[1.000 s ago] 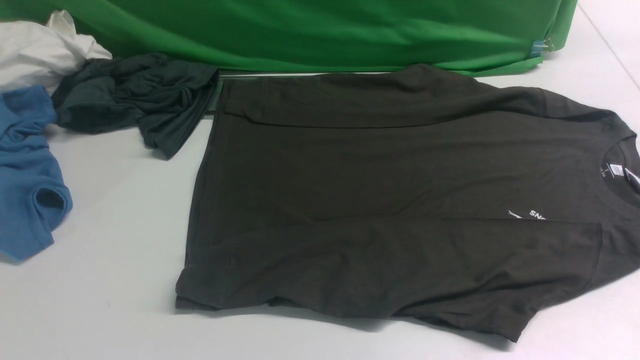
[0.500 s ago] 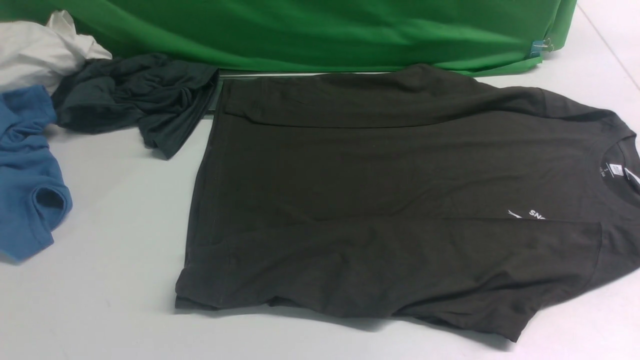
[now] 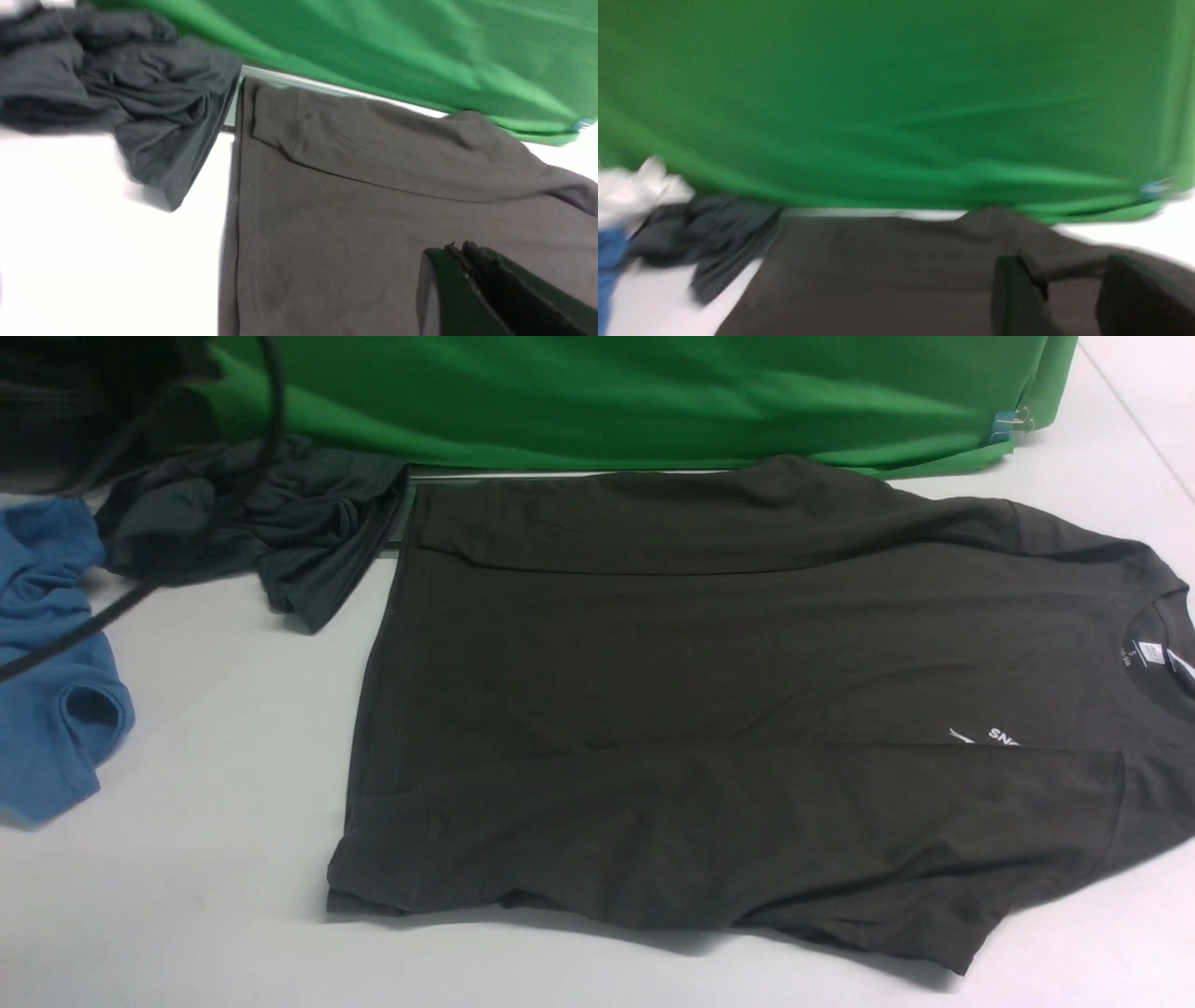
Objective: Fold a long-sleeved shirt on a white desktop.
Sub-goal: 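Grab the top left corner of the dark shirt with the left gripper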
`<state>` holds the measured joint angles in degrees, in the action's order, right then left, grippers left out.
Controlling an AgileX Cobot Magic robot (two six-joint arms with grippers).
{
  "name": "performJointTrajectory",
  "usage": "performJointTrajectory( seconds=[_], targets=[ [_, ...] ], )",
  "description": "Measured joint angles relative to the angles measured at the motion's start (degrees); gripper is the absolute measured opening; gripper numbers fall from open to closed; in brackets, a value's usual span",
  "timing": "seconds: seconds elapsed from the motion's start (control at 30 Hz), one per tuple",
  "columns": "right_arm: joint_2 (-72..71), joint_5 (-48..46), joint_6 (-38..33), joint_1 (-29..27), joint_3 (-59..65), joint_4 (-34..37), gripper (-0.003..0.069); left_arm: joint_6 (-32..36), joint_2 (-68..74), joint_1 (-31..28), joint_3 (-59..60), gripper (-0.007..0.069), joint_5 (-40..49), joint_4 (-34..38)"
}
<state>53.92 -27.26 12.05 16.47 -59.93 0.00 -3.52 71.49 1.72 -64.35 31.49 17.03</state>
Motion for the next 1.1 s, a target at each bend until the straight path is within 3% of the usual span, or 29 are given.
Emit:
performJointTrajectory(
  seconds=[0.1, 0.2, 0.43, 0.57, 0.8, 1.1],
  targets=[
    [1.9, -1.5, 3.7, 3.8, 0.5, 0.0, 0.0241, 1.3, 6.3, 0.0, -0.4, 0.0064, -5.7, 0.5],
    [4.0, -3.9, 7.8, 7.9, 1.7, 0.0, 0.0241, 1.9, 12.6, 0.0, -3.1, 0.0072, -5.7, 0.9],
    [9.1, -5.6, 8.3, 14.5, 3.4, 0.3, 0.0241, 1.9, 30.4, 0.0, -17.6, 0.0135, 4.5, 1.5],
    [10.3, -5.0, 8.3, 15.0, 3.4, 0.0, 0.0241, 1.9, 41.0, 0.0, -28.8, 0.0206, 12.2, 3.2],
    [10.3, -1.3, 6.8, 15.0, 3.4, 0.0, 0.0241, 1.4, 53.7, 0.0, -46.0, 0.0348, 16.7, 7.5],
    [10.3, 0.0, 6.8, 15.0, 3.4, 0.0, 0.0241, -2.4, 62.9, -1.2, -51.4, 0.0436, 16.4, 8.3]
  ],
)
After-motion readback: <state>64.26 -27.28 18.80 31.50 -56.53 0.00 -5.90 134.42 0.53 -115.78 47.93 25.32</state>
